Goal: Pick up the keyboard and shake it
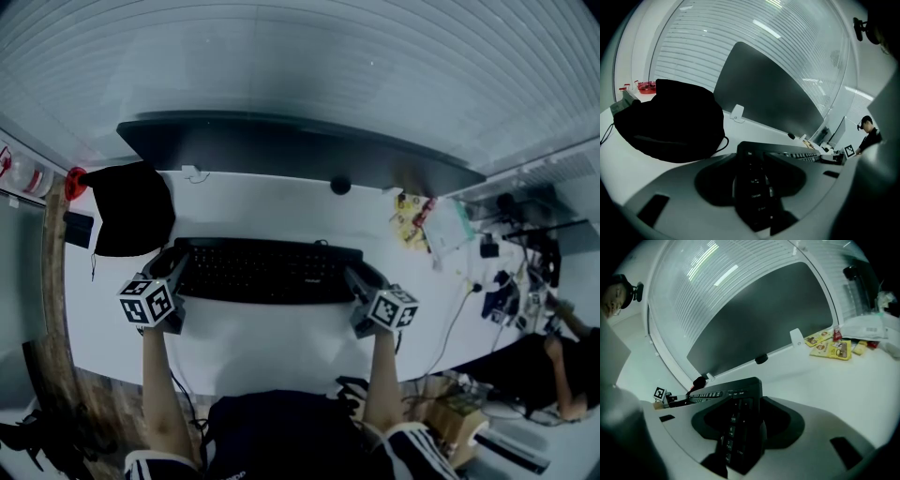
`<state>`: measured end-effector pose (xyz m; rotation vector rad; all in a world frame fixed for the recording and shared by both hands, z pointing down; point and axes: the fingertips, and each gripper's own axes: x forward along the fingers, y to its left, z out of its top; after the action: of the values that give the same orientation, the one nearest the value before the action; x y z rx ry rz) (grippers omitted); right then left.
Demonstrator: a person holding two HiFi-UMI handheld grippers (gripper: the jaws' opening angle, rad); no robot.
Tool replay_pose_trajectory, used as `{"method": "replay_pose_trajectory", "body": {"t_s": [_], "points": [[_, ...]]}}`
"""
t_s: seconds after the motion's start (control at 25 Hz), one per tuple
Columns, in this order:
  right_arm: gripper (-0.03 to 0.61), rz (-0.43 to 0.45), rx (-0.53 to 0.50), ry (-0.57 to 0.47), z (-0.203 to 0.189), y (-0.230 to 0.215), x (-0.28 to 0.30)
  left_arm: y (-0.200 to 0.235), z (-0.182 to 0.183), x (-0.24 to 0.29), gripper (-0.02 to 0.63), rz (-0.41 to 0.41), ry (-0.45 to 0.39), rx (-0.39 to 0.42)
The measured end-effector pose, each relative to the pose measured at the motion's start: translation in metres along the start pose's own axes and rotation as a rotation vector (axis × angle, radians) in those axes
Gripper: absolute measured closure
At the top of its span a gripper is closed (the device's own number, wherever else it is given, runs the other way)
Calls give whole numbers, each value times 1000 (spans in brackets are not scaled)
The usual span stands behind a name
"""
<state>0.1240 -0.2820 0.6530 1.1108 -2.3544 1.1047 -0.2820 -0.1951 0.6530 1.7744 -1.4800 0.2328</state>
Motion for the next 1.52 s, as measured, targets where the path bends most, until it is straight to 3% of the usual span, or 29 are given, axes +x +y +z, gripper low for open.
{"method": "replay_pose_trajectory", "body": {"t_s": [0.28,0.48,0.72,1.52], "points": [[387,-25,-43,-6,9,4,-14,-9,-5,-8,440,-1,-9,-5],[387,4,-79,-35,21,14,-28,-20,-6,-18,440,-18,-32,-2],[387,37,-136,-117,41,27,-50,-37,12,-38,440,-43,-105,17],[387,101,-341,-478,126,111,-189,-149,123,-175,440,-97,-489,313]]}}
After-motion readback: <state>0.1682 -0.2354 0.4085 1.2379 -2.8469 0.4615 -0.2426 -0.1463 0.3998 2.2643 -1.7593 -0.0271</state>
